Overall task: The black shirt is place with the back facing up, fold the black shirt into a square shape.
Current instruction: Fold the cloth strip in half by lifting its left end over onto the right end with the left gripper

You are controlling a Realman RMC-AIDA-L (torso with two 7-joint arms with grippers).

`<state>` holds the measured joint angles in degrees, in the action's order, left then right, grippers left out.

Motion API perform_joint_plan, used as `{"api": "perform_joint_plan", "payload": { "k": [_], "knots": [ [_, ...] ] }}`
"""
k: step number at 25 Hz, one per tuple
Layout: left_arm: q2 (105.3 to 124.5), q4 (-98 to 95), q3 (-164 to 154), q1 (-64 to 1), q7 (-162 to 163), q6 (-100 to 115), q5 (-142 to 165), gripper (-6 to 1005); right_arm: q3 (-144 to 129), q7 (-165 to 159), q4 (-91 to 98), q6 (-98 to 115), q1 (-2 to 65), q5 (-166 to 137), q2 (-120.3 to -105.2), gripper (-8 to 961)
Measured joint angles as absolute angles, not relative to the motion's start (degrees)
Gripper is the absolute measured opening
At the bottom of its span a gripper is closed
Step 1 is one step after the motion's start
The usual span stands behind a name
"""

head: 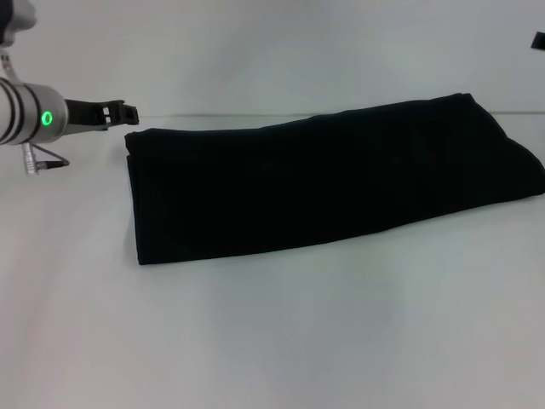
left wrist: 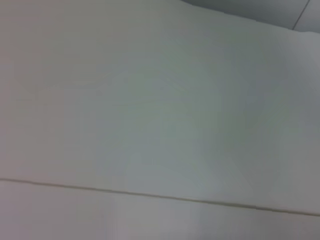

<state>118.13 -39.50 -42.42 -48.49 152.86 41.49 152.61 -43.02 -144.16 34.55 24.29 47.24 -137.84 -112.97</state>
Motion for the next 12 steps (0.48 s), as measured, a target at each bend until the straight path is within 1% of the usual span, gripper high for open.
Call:
{"api": "perform_joint_plan", "payload": {
  "k": [2,3,5,6,9,12],
  "knots": [
    [118.07,-42.2,-42.2,-46.9,152.3,45.1,150.1,411,-41.2,-143.9,35.8,27.7,46.1,-137.3,-112.91,791],
    [118.03,-44.1,-42.1,-45.5,151.2,48.6,147.2,449,-40.5,-143.3,36.9,29.2,45.0,-136.4,-113.01,790],
    [117.72,-46.3,-42.1,-43.8,149.2,54.1,142.8,525,-40.2,-140.4,39.3,32.7,41.9,-132.3,-113.71,787],
    [117.10,-46.9,-42.1,-42.5,147.5,58.6,139.1,563,-40.2,-138.1,40.3,34.7,40.3,-129.4,-114.12,785],
    [114.83,-45.6,-41.6,-40.2,145.5,67.8,130.2,560,-39.9,-130.4,42.0,42.0,35.1,-118.0,-114.84,781],
    [112.98,-42.5,-38.7,-38.8,143.6,74.9,123.9,557,-37.9,-121.7,41.0,51.7,30.7,-105.0,-114.55,776]
  ]
}}
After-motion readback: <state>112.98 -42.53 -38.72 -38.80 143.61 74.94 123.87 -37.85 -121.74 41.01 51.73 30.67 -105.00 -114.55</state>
